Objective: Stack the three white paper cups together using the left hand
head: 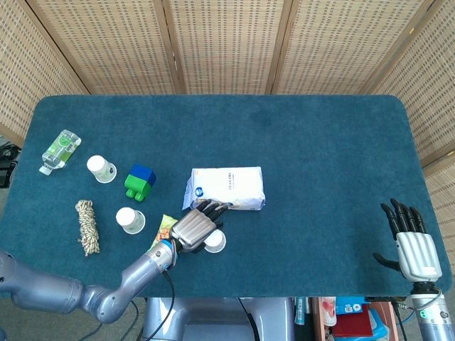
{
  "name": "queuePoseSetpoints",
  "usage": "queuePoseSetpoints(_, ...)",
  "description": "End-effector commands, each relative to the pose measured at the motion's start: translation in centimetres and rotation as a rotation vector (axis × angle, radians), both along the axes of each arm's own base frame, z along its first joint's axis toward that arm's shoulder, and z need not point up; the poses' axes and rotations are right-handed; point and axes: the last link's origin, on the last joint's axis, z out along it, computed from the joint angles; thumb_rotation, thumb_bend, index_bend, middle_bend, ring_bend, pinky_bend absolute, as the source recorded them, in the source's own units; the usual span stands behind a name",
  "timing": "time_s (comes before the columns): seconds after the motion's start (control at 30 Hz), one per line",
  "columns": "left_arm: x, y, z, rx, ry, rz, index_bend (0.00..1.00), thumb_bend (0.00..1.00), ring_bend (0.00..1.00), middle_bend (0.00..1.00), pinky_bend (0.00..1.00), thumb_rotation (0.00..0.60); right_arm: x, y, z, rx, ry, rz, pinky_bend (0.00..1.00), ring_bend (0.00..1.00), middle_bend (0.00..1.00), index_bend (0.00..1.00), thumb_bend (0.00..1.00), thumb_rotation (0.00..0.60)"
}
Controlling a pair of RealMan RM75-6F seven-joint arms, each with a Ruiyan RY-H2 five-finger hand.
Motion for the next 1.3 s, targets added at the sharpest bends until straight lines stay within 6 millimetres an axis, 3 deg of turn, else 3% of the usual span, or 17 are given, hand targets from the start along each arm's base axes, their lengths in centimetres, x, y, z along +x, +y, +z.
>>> queuePoseSetpoints(0.03, 0.3, 0.2, 0.9, 0.003, -0.041, 0.022, 0.38, 0.39, 0.0, 0.0, 0.0, 0.6, 0.0, 0.0, 0.0, -0.001, 0.0, -0.001, 0.0, 0.0, 0.0, 0.03, 0.05, 0.6)
queuePoseSetpoints(0.2, 1.4, 0.8, 4.2, 0.059, -0.103, 0.006, 0.38, 0.39, 0.0, 0.0, 0.0, 0.6, -0.1, 0.0, 0.0, -0.003, 0.003, -0.002, 0.0, 0.0, 0.0, 0.03, 0.05, 0.6)
queuePoseSetpoints(0.33, 2.1, 0.8, 9.8, 0.136, -0.158, -0.014, 0.38, 0.39, 0.0, 0.0, 0.0, 0.6, 0.0, 0.0, 0.0, -0.003, 0.008, 0.001, 0.0, 0.0, 0.0, 0.03, 0.05, 0.6)
queuePoseSetpoints(0.5, -0.1, 0.9, 13.8, 0.211, -0.117, -0.008, 0.38, 0.39, 0.0, 0.0, 0.0, 0.6, 0.1, 0.1, -0.2, 0.001, 0.011, 0.002, 0.0, 0.0, 0.0, 0.03, 0.05, 0.6)
queuePoseSetpoints(0.63, -2.5, 0.8, 15.8, 0.247, -0.08, 0.014, 0.38, 0.39, 0.0, 0.0, 0.0, 0.6, 0.2, 0.1, -0.3, 0.003, 0.014, 0.005, 0.0, 0.0, 0.0, 0.03, 0.05, 0.6)
queuePoseSetpoints(0.9, -8.5, 0.0, 18.3, 0.271, -0.044, 0.119, 0.38, 0.39, 0.0, 0.0, 0.0, 0.6, 0.4, 0.2, -0.7, 0.012, 0.025, 0.011, 0.0, 0.0, 0.0, 0.03, 0.05, 0.6)
queuePoseSetpoints(1.3, -15.0, -0.5, 18.9, 0.273, 0.009, 0.215, 0.38, 0.39, 0.0, 0.0, 0.0, 0.6, 0.3, 0.2, -0.9, 0.017, 0.03, 0.006, 0.0, 0.0, 0.0, 0.03, 0.05, 0.6)
